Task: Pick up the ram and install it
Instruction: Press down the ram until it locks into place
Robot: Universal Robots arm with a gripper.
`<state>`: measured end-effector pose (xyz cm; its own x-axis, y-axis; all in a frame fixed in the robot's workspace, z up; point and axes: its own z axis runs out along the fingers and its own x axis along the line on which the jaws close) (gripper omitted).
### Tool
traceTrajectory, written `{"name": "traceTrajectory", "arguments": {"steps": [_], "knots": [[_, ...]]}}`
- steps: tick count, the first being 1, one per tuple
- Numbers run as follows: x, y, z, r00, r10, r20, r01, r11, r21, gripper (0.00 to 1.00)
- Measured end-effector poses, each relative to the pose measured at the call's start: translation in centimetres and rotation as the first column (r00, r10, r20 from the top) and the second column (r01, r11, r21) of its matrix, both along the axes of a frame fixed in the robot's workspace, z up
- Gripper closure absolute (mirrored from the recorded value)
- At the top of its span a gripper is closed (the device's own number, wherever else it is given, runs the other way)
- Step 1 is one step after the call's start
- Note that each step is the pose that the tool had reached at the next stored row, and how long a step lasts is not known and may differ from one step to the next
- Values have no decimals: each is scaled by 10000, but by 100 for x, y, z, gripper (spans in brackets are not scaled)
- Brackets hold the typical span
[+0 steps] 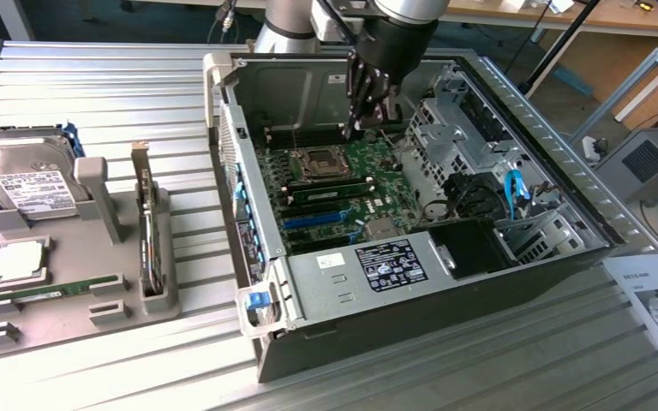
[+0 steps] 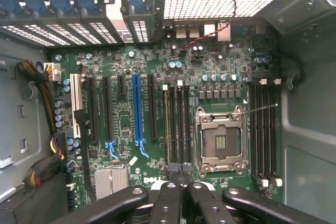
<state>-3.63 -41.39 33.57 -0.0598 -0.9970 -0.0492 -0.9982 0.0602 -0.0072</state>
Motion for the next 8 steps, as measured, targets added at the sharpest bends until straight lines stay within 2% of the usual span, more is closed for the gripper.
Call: {"name": "traceTrajectory", "arguments": {"steps": [8], "knots": [[0,0,0,9986,-538,-1,538,9986,0,89]]}}
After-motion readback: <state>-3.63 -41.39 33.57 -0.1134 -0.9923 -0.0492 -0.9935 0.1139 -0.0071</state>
